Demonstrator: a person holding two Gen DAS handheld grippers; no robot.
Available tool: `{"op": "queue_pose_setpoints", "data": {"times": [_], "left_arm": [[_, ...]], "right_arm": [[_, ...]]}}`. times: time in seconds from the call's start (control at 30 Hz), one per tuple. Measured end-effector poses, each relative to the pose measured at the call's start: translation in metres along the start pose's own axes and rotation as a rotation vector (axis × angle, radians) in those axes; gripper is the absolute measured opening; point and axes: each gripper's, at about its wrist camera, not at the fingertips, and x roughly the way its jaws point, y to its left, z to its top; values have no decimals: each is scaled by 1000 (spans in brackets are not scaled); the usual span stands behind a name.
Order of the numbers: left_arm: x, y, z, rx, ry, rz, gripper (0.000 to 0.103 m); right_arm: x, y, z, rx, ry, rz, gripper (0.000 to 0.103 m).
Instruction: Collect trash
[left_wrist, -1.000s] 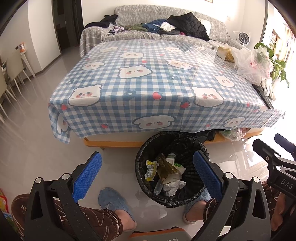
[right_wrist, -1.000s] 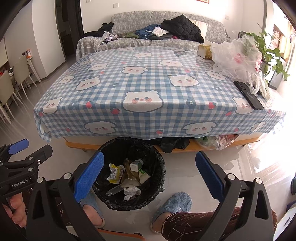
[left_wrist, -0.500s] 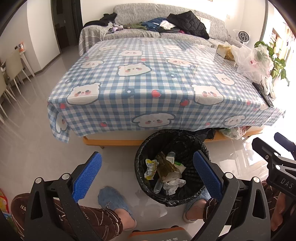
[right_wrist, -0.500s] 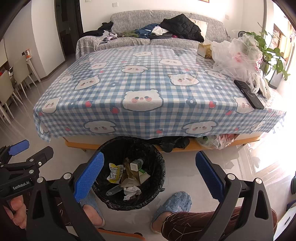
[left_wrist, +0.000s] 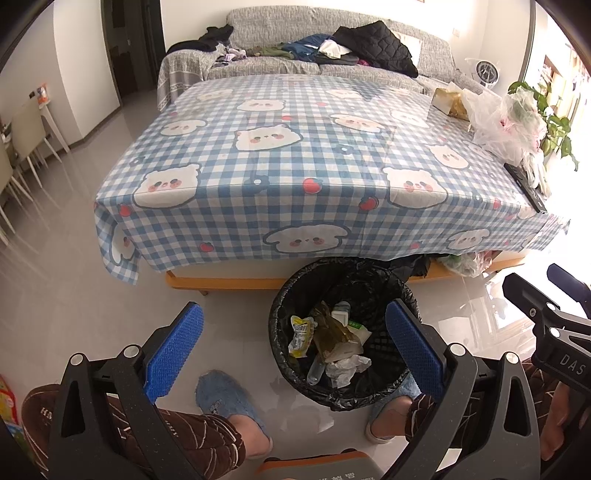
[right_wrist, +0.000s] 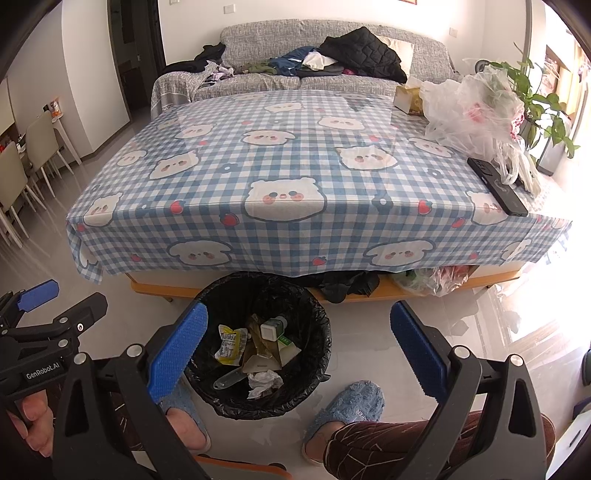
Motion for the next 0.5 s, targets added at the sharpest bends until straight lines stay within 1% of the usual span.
{"op": "queue_pose_setpoints", "data": {"times": [0.33,0.5], "left_arm": [[1,1,0,5,3,17,97],[1,3,0,2,8,13,97]], "right_arm": [[1,0,0,1,3,0,95],[2,0,-1,0,3,0,95]]}}
